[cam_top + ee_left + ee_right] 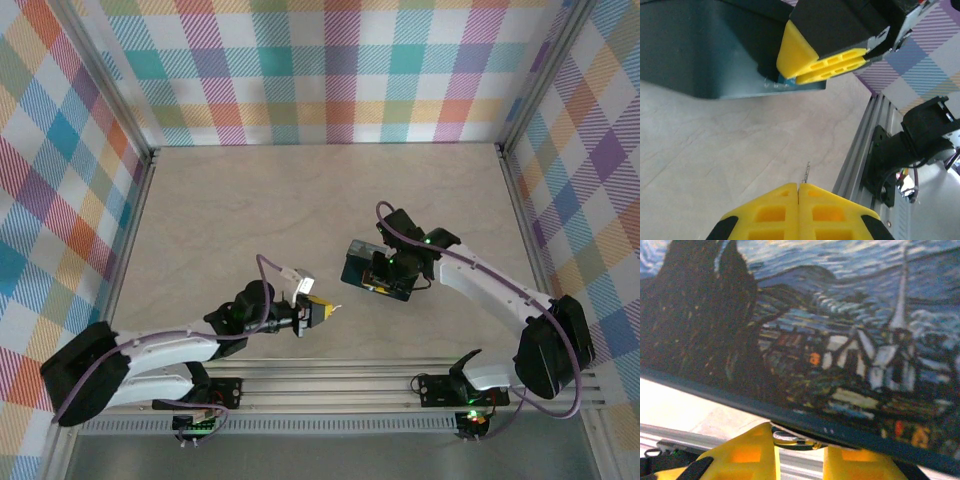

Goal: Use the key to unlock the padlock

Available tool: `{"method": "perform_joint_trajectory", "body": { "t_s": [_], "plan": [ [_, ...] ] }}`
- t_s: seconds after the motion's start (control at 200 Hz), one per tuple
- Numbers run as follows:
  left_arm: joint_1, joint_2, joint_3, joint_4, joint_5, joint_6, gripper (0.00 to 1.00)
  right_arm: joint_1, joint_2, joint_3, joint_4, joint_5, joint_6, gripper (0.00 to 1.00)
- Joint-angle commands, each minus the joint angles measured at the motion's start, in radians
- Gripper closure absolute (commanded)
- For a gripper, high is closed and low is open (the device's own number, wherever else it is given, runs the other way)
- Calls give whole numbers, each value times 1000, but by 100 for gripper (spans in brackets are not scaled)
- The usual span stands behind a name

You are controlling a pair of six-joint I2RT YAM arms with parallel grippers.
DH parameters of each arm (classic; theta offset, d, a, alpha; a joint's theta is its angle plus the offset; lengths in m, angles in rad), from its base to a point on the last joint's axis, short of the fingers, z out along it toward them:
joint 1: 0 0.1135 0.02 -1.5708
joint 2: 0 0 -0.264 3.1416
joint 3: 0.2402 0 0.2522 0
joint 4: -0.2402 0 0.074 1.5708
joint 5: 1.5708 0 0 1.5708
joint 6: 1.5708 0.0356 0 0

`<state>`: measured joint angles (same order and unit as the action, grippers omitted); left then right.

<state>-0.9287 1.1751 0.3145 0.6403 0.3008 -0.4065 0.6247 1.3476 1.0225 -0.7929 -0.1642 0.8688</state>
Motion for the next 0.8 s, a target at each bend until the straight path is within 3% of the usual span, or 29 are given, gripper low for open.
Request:
{"method": "perform_joint_trajectory", "body": {
  "t_s": [0.0, 0.355, 0.795],
  "plan": [
    [-15, 109, 36, 241, -23, -8, 100, -3, 17, 48, -33, -45, 23, 100],
    [-19, 347, -14, 625, -97, -102, 100, -11, 53, 41, 4, -61, 79, 100],
    [-25, 484, 13, 713, -117, -164, 100, -23, -5, -39, 101, 12, 202, 100]
  ]
}}
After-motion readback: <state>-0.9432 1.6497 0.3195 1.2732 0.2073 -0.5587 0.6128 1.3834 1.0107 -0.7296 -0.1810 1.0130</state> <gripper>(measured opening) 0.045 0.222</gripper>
